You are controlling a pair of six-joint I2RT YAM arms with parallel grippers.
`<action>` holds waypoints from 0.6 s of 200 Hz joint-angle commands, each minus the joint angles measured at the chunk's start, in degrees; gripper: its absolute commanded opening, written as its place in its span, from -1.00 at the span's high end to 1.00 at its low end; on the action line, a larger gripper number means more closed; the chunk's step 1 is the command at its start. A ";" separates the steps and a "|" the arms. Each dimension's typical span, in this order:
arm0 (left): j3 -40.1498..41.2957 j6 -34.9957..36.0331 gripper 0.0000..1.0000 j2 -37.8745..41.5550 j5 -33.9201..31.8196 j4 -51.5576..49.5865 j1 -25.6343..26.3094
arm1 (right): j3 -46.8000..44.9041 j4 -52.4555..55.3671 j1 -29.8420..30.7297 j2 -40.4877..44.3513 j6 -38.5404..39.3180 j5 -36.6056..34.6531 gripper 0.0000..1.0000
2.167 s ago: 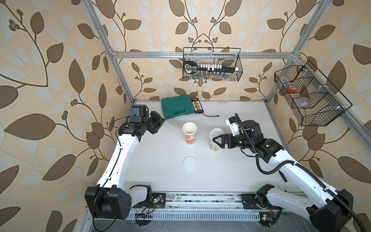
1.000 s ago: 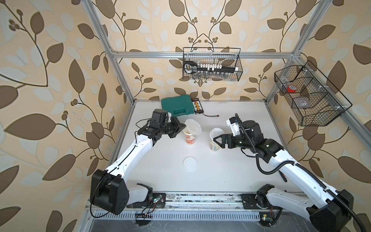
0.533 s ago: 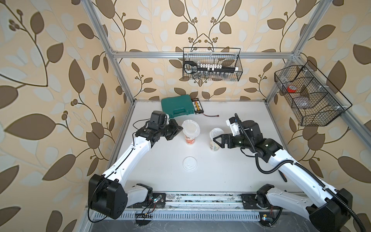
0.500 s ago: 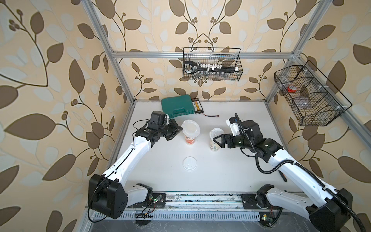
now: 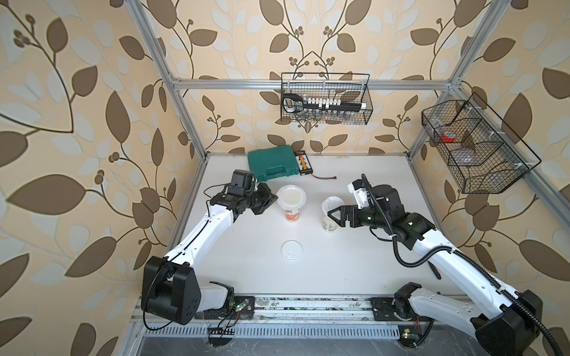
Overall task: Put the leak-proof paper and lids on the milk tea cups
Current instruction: Place the leak-proof paper at the cup.
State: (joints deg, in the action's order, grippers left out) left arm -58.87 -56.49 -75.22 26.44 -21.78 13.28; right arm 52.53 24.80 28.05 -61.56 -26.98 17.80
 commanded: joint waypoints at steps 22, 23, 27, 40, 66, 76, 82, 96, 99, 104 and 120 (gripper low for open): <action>-0.52 1.47 1.00 -0.87 -0.16 1.90 -0.80 | 0.87 0.14 -0.01 0.50 -0.32 0.57 -1.00; -0.49 1.47 1.00 -0.93 -0.16 1.91 -0.80 | 0.83 0.16 -0.02 0.50 -0.28 0.57 -1.00; -0.49 1.47 1.00 -0.98 -0.09 1.91 -0.80 | 0.87 0.11 0.03 0.44 -0.28 0.51 -1.00; -0.45 1.43 1.00 -1.15 -0.13 1.87 -0.79 | 0.85 -0.01 0.01 0.41 -0.28 0.48 -1.00; -0.65 1.80 1.00 -1.33 -0.24 1.79 -0.81 | 0.92 0.03 -0.02 0.21 -0.26 0.57 -0.99; -0.84 2.06 1.00 -1.50 -0.24 1.61 -0.85 | 0.90 0.02 0.00 0.17 -0.31 0.64 -1.00; -0.76 2.08 1.00 -1.50 -0.24 1.68 -0.88 | 0.92 0.04 -0.02 0.18 -0.35 0.65 -1.00; -0.72 2.06 1.00 -1.50 -0.24 1.54 -0.89 | 0.88 -0.01 -0.02 0.20 -0.41 0.65 -0.99; -0.73 2.02 1.00 -1.37 -0.18 1.58 -0.89 | 0.82 0.01 -0.02 0.21 -0.36 0.68 -1.00; -0.78 2.04 0.90 -1.42 -0.16 1.52 -0.88 | 0.86 0.06 -0.03 0.21 -0.35 0.66 -0.99; -0.81 2.22 0.46 -1.11 -0.16 1.43 -0.84 | 0.88 0.00 0.03 0.21 -0.35 0.65 -1.00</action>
State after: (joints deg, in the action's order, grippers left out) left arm -58.87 -55.66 -76.60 26.46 -21.19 13.02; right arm 52.53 24.80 28.05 -61.56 -27.00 17.80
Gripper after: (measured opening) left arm 0.168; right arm 0.997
